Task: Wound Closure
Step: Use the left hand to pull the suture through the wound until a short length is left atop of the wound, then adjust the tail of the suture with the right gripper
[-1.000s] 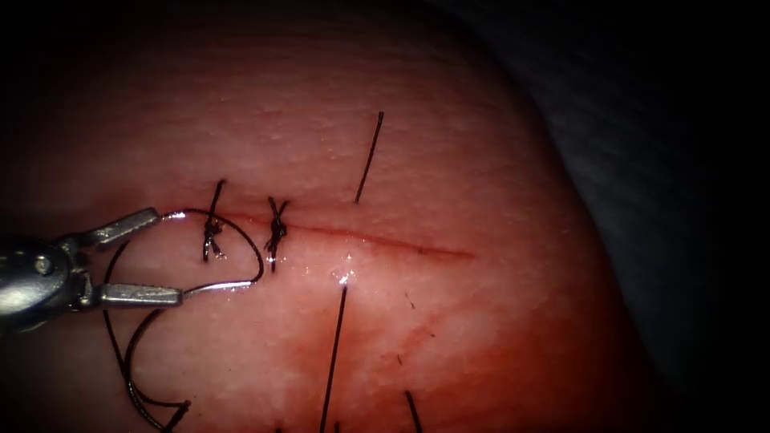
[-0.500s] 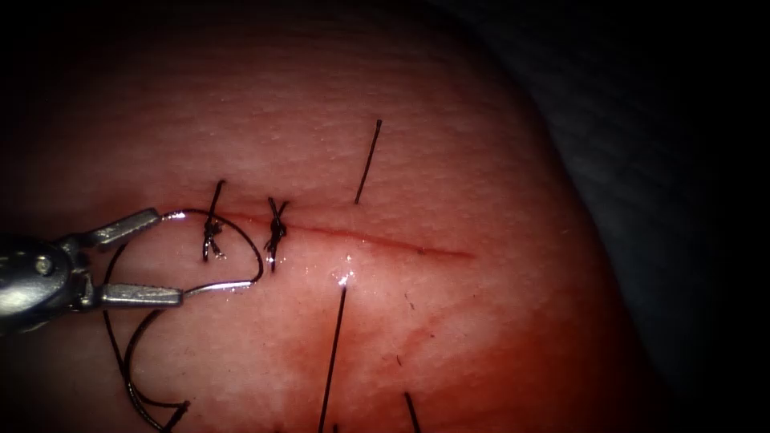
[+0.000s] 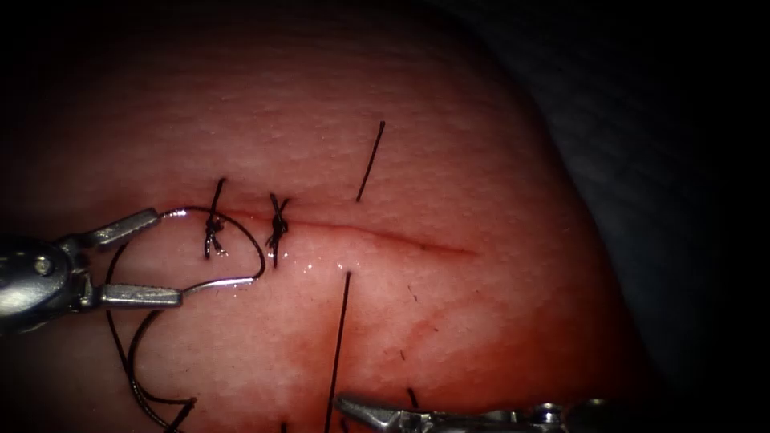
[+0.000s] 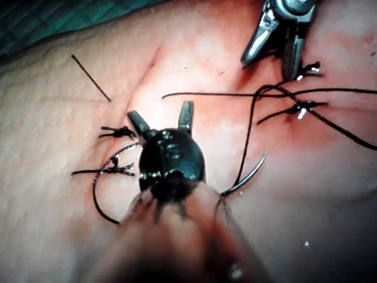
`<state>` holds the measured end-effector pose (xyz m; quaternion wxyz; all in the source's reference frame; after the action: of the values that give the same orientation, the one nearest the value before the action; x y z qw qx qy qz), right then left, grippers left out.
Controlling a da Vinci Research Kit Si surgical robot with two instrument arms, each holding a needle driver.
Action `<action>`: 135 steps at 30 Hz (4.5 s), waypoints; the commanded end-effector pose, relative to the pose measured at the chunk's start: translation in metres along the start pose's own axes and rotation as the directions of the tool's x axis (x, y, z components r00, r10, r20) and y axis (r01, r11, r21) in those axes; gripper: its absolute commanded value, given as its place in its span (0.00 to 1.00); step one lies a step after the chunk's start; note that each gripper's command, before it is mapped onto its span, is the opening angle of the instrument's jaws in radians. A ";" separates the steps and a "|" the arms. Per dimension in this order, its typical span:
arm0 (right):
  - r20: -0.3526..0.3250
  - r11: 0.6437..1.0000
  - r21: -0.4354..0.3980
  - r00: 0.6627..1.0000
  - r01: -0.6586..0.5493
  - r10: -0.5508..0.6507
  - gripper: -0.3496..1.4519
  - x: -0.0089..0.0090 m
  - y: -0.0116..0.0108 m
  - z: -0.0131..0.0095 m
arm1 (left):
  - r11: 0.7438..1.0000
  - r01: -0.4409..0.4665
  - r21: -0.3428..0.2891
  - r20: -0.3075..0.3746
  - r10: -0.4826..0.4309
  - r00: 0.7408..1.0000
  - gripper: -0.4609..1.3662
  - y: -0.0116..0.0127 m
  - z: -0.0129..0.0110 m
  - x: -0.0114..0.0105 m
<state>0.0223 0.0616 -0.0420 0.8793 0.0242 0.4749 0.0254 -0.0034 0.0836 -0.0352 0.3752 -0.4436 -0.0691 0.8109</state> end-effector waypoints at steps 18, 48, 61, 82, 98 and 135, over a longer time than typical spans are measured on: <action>-0.103 0.924 -0.132 0.932 -0.358 0.346 0.78 -0.0033 0.0064 0.0007 | 1.000 0.000 -0.002 -0.001 0.000 1.000 0.54 0.0000 0.0001 0.0001; -0.304 0.351 -0.275 0.427 -0.895 0.852 0.62 -0.0086 0.0156 0.0053 | 1.000 0.001 0.001 -0.001 -0.001 1.000 0.53 0.0001 0.0003 0.0001; -0.365 0.233 -0.266 0.322 -0.935 0.874 0.47 -0.0108 0.0195 0.0087 | 1.000 0.000 0.000 0.002 0.000 1.000 0.53 0.0001 0.0003 0.0001; -0.368 0.223 -0.229 0.297 -0.948 0.881 0.00 -0.0119 0.0206 0.0110 | 1.000 0.000 -0.001 0.002 0.000 1.000 0.53 0.0001 0.0002 0.0000; -0.424 0.304 -0.252 0.387 -0.919 0.819 0.00 -0.0097 0.0228 0.0093 | 1.000 -0.002 -0.005 0.010 0.002 1.000 0.53 0.0001 0.0001 -0.0001; -0.421 0.331 -0.260 0.415 -0.907 0.806 0.00 -0.0071 0.0238 0.0073 | 1.000 -0.003 -0.002 0.010 0.003 1.000 0.43 0.0003 0.0003 -0.0002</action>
<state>0.0240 0.0847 -0.0306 0.6515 0.0656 0.4616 0.5984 -0.0037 0.0834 -0.0350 0.3739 -0.4394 -0.0693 0.8138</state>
